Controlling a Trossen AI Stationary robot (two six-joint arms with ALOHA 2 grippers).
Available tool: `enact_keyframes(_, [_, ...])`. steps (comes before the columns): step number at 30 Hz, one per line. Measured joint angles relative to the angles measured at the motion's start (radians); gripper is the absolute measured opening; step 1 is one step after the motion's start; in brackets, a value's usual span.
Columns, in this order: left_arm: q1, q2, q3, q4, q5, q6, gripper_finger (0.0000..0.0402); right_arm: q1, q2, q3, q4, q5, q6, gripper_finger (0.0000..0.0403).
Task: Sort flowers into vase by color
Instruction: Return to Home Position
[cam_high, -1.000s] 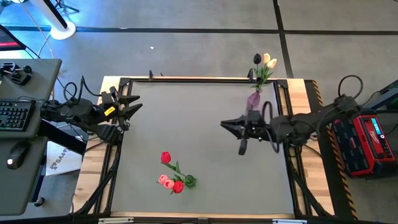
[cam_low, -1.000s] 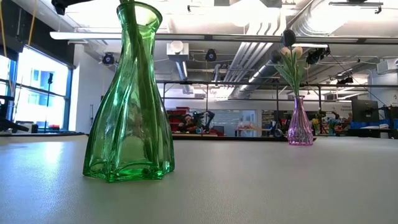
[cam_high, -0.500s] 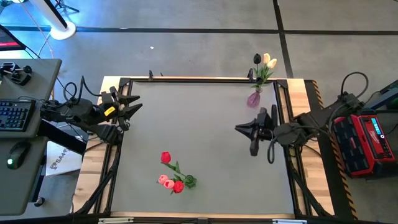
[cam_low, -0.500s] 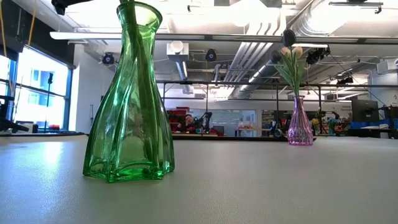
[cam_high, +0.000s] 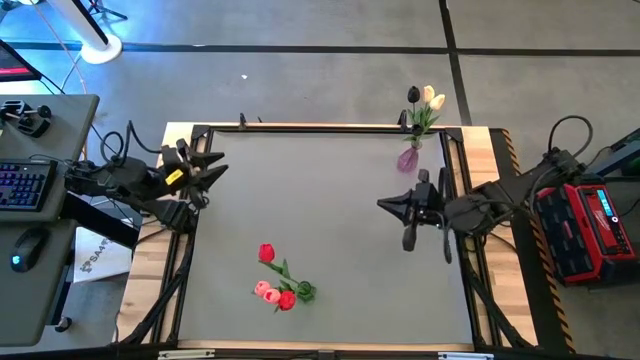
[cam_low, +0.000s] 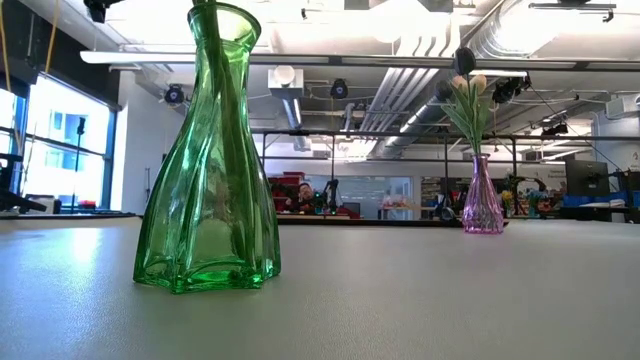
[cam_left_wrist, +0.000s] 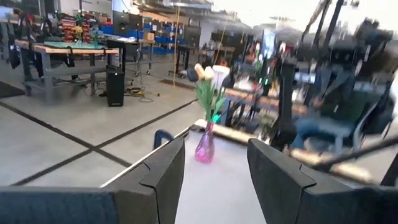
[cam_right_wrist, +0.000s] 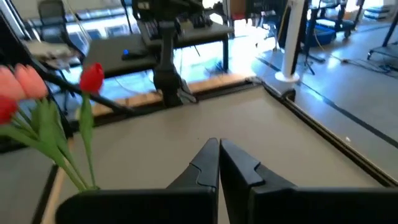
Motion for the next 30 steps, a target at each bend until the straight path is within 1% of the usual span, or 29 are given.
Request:
enact_keyframes(3, [0.000, 0.008, 0.000, 0.056, 0.000, -0.058, 0.0163, 0.000, -0.010, 0.000, 0.072, 0.000, -0.041, 0.0000])
enact_keyframes(6, [0.000, 0.008, 0.000, 0.074, -0.002, -0.103, 0.0163, 0.000, -0.024, 0.000, 0.145, 0.000, -0.111, 0.0000])
enact_keyframes(9, [0.000, 0.013, 0.000, 0.072, -0.028, -0.111, 0.0163, 0.000, -0.040, 0.000, 0.205, 0.000, -0.183, 0.0000])
enact_keyframes(12, [0.000, 0.015, 0.000, 0.093, -0.023, -0.111, 0.0163, -0.003, -0.058, 0.000, 0.249, 0.004, -0.283, 0.0000])
enact_keyframes(13, [0.000, 0.016, 0.000, 0.104, -0.024, -0.111, 0.0163, -0.007, -0.061, 0.000, 0.255, 0.020, -0.333, 0.0000])
enact_keyframes(15, [0.000, 0.019, 0.000, 0.118, -0.043, -0.094, 0.0163, -0.025, -0.063, 0.000, 0.243, 0.093, -0.413, 0.0000])
enact_keyframes(16, [0.000, 0.021, 0.000, 0.120, -0.053, -0.067, 0.0163, -0.033, -0.063, 0.000, 0.224, 0.136, -0.410, 0.0000])
enact_keyframes(18, [0.000, 0.027, 0.000, 0.127, -0.063, -0.035, 0.0162, -0.051, -0.057, 0.000, 0.188, 0.203, -0.307, 0.0000])
enact_keyframes(19, [0.000, 0.029, 0.000, 0.127, -0.068, -0.033, 0.0159, -0.063, -0.053, 0.000, 0.177, 0.215, -0.255, 0.0000])
enact_keyframes(20, [0.000, 0.031, 0.000, 0.123, -0.077, -0.033, 0.0154, -0.077, -0.048, -0.001, 0.176, 0.213, -0.236, 0.0000])
enact_keyframes(21, [0.000, 0.035, 0.000, 0.120, -0.080, -0.030, 0.0148, -0.088, -0.044, -0.004, 0.180, 0.184, -0.236, 0.0000])
enact_keyframes(24, [0.000, 0.040, 0.000, 0.113, -0.082, 0.000, 0.0119, -0.119, -0.028, -0.030, 0.212, -0.005, -0.291, 0.0000])
enact_keyframes(26, [0.000, 0.039, 0.000, 0.119, -0.082, 0.011, 0.0096, -0.144, -0.024, -0.059, 0.259, -0.116, -0.284, 0.0000])
enact_keyframes(28, [0.000, 0.031, 0.000, 0.120, -0.081, 0.018, 0.0072, -0.165, -0.027, -0.102, 0.375, -0.216, -0.269, 0.0000])
enact_keyframes(30, [0.000, 0.016, 0.000, 0.116, -0.064, 0.022, 0.0049, -0.180, -0.027, -0.157, 0.543, -0.294, -0.301, 0.0000])
